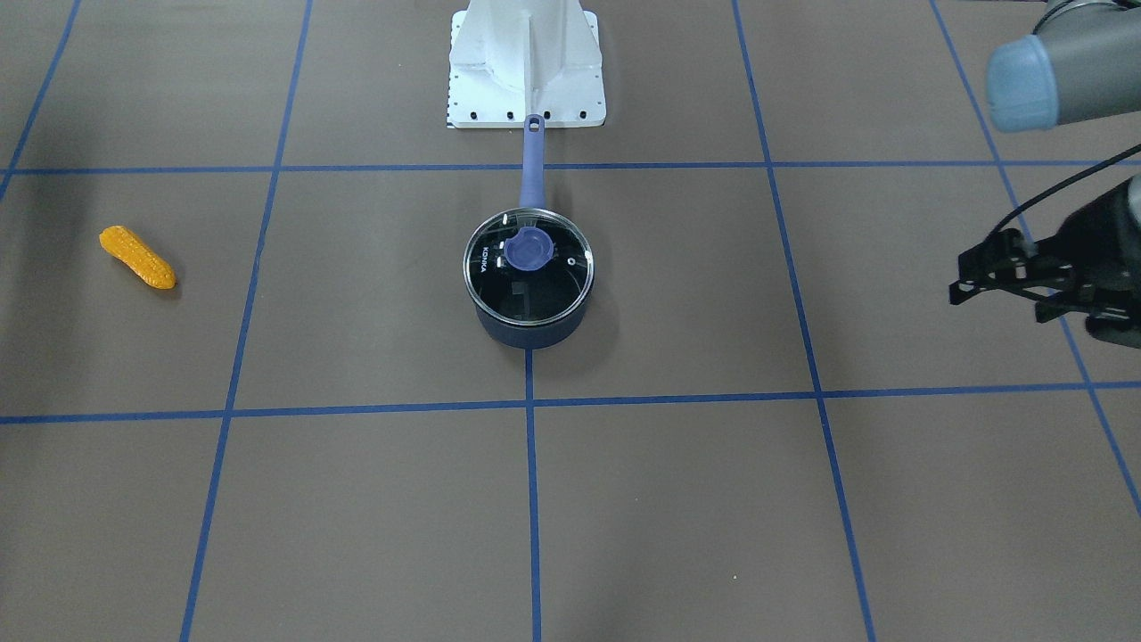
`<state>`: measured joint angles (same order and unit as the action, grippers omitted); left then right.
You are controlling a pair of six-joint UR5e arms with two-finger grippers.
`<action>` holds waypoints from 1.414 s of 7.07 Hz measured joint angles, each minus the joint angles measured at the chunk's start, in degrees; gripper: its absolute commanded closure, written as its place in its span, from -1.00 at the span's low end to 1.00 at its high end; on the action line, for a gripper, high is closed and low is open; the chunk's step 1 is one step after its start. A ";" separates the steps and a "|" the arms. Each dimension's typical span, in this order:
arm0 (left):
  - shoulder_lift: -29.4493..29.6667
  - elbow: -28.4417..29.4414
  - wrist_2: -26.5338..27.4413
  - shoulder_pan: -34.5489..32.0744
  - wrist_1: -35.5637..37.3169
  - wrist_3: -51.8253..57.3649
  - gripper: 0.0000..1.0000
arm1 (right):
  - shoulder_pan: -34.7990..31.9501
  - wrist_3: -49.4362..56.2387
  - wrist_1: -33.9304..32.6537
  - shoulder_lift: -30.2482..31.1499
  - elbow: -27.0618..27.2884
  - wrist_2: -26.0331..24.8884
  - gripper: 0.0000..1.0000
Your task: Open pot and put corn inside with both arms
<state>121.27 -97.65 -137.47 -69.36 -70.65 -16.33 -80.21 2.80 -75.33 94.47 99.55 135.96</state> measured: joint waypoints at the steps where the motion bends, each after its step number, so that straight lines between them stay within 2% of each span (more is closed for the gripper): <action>1: 4.60 1.34 1.33 3.93 -0.10 -5.02 -0.99 | 3.16 -0.05 0.01 0.22 0.61 -0.42 -0.99; 3: 15.23 6.26 5.08 12.03 -0.46 -12.53 -1.00 | 9.14 -0.09 0.05 0.65 1.46 -0.77 -0.99; 5: 22.64 9.92 9.59 17.97 -0.73 -14.67 -1.00 | 14.02 -0.16 0.08 0.78 2.60 -1.37 -0.99; 7: 25.42 11.38 13.01 22.50 -1.97 -14.99 -1.00 | 17.72 -0.55 0.04 0.63 3.09 -2.19 -0.99; 10: 27.21 15.83 13.33 26.62 -7.04 -15.78 -1.00 | 22.17 -3.97 0.05 0.25 4.15 -4.49 -0.99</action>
<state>148.48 -81.82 -124.14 -42.74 -77.69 -32.11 -58.05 -1.16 -75.28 94.72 103.70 131.48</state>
